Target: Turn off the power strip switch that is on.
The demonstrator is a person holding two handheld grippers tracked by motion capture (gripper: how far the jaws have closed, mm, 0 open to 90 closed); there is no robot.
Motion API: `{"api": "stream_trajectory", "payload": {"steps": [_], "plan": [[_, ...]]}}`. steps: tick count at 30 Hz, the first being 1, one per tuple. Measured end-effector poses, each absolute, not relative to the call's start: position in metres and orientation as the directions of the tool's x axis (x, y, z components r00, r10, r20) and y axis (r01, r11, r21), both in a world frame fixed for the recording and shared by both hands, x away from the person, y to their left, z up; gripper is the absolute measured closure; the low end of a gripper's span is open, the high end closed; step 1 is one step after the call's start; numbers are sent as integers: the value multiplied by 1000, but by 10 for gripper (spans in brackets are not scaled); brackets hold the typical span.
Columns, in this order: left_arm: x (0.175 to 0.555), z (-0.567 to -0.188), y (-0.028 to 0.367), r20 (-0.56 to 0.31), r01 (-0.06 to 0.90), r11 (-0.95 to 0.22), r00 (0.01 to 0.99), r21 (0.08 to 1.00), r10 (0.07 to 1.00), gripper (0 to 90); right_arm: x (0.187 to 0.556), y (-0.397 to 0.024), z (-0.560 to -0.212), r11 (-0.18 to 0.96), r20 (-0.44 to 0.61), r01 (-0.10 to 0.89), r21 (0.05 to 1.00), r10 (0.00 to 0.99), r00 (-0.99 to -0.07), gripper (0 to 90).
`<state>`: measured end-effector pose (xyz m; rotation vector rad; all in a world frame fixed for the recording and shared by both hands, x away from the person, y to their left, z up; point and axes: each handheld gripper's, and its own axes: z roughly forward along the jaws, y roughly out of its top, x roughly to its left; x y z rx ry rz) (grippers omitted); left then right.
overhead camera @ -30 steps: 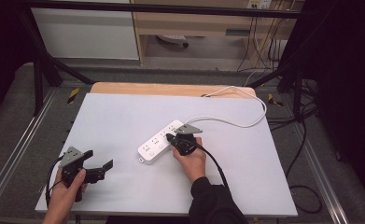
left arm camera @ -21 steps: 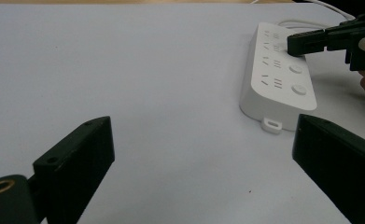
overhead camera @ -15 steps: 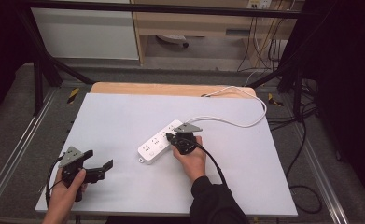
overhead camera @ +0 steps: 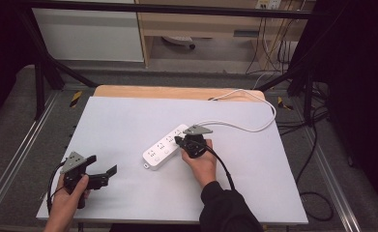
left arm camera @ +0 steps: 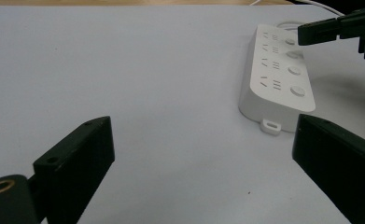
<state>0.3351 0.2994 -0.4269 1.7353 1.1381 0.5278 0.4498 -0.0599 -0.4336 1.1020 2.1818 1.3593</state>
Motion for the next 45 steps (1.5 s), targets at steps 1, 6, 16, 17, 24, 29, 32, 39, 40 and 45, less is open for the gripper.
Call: {"api": "stream_trajectory", "payload": {"steps": [1, 6, 16, 17, 24, 29, 32, 39, 40, 45], "plan": [[335, -427, 299, -140, 456, -105, 472, 884, 871, 54, 450, -62, -432, 238, 107, 430, 871, 761, -639, 900], [335, -427, 299, -138, 458, -109, 473, 882, 870, 54, 450, -71, -424, 223, 105, 419, 880, 770, -630, 818], [335, -427, 299, -136, 459, -111, 472, 882, 871, 54, 454, -88, -413, 175, 122, 403, 898, 782, -611, 602], [335, -427, 299, -137, 459, -110, 472, 882, 871, 54, 454, -89, -411, 176, 122, 402, 899, 781, -613, 586], [335, -427, 299, -135, 458, -112, 472, 882, 871, 54, 453, -95, -403, 173, 126, 407, 897, 783, -610, 372], [335, -427, 299, -136, 460, -112, 473, 881, 870, 54, 453, -104, -398, 166, 134, 426, 889, 796, -590, 273], [335, -427, 299, -134, 460, -113, 472, 881, 871, 54, 452, -110, -395, 159, 151, 441, 883, 794, -588, 211], [334, -427, 299, -135, 459, -112, 470, 881, 872, 54, 443, -129, -385, 137, 151, 442, 887, 817, -557, 90], [334, -427, 299, -135, 459, -111, 471, 882, 872, 54, 441, -132, -384, 131, 153, 440, 889, 819, -553, 78], [334, -427, 299, -137, 459, -110, 471, 881, 871, 54, 428, -154, -381, 120, 143, 430, 895, 835, -531, 60]]}}
